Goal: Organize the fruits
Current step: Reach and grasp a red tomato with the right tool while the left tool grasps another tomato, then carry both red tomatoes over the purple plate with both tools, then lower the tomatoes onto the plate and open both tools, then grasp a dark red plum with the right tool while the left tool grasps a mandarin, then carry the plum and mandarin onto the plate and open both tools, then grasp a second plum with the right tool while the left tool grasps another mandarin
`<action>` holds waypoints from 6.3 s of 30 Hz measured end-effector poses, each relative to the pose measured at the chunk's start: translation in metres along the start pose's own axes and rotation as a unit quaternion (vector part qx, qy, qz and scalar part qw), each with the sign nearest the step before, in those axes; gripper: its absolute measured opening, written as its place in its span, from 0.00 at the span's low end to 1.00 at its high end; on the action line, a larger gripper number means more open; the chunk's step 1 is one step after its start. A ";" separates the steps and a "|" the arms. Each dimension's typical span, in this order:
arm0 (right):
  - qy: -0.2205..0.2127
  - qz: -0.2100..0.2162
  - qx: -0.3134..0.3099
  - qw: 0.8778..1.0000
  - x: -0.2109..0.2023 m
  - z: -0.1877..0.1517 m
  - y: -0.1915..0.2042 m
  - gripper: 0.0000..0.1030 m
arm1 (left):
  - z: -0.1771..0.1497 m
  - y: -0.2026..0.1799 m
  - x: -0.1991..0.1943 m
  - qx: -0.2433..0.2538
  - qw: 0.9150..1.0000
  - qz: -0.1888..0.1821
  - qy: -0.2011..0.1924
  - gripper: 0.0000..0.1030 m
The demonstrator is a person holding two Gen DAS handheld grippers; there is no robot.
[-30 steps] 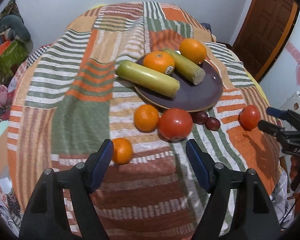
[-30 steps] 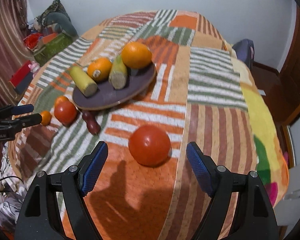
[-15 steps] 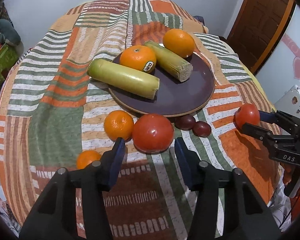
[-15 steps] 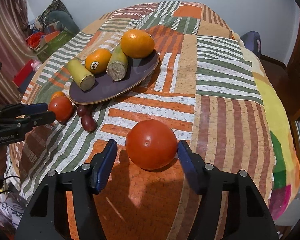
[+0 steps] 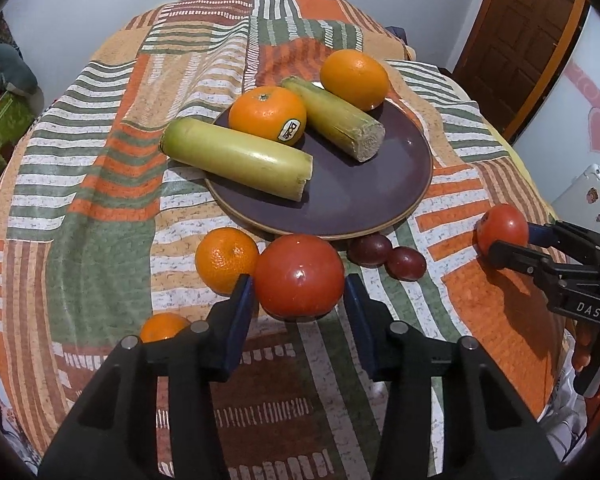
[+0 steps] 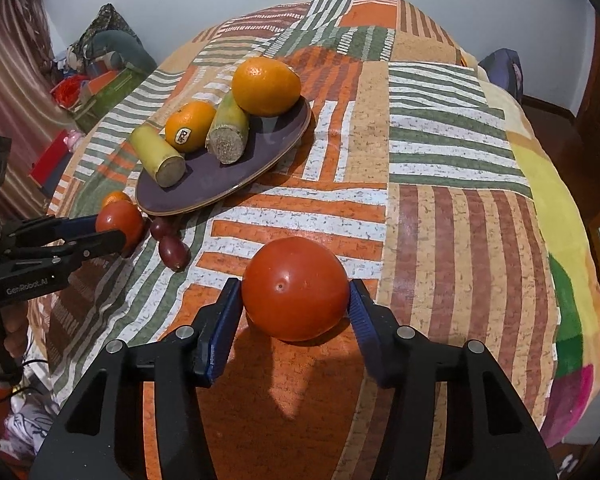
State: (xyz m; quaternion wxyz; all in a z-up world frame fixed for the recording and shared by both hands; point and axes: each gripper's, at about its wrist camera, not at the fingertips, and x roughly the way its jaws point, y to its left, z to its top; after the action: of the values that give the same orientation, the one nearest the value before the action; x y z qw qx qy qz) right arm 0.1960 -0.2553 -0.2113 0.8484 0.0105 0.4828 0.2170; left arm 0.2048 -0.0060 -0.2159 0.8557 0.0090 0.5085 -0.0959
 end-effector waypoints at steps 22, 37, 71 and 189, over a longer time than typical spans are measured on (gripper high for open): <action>-0.068 0.010 -0.038 0.997 -0.014 0.054 0.020 0.48 | 0.040 -0.017 -0.028 0.011 0.998 -0.032 -0.057 0.44; -0.064 0.020 -0.040 0.997 0.021 0.084 0.020 0.48 | 0.064 -0.034 0.014 0.028 0.998 -0.049 -0.033 0.44; -0.054 -0.002 -0.065 0.996 0.035 0.094 0.024 0.49 | 0.066 -0.024 0.006 0.020 0.998 -0.043 -0.049 0.46; -0.030 0.025 -0.068 0.997 0.030 0.054 0.054 0.29 | 0.021 0.023 -0.009 -0.015 0.998 -0.048 -0.047 0.53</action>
State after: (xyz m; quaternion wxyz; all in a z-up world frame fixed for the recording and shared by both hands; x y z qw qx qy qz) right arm 0.2340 -0.1848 -0.1944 0.8556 -0.0286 0.4409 0.2698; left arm 0.2228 0.0157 -0.1997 0.8732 -0.0331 0.4687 -0.1295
